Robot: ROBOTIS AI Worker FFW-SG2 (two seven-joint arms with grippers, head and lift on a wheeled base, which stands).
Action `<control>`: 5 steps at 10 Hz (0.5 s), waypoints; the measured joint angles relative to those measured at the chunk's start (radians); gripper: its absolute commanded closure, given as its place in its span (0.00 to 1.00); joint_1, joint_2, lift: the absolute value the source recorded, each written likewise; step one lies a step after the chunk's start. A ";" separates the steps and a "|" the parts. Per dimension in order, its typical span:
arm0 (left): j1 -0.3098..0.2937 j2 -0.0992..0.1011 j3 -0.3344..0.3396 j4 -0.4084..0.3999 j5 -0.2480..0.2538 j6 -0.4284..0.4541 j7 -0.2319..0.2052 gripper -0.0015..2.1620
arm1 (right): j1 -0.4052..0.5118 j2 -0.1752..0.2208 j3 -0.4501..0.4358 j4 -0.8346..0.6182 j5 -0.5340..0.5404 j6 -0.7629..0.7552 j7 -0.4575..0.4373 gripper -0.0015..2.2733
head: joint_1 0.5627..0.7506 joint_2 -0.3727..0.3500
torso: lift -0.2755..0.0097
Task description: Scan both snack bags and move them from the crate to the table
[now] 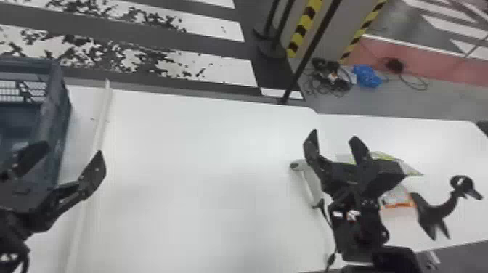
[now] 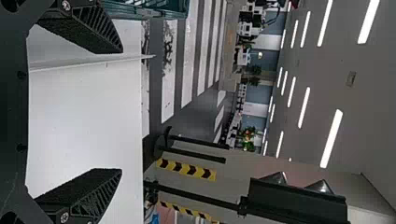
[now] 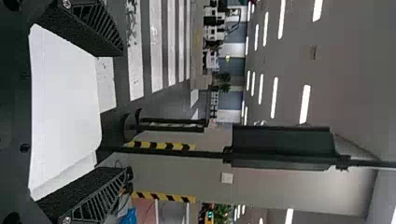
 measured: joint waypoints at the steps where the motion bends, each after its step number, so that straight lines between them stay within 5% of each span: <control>1: -0.001 -0.001 -0.003 0.000 -0.001 0.000 0.001 0.04 | 0.023 0.003 0.077 0.003 0.032 -0.061 -0.005 0.03 | 0.70 0.18 | 0.66; 5: -0.004 -0.008 -0.009 0.006 -0.003 -0.003 0.005 0.04 | 0.080 0.007 0.266 0.074 0.079 -0.222 -0.038 0.03 | 0.70 0.35 | 0.66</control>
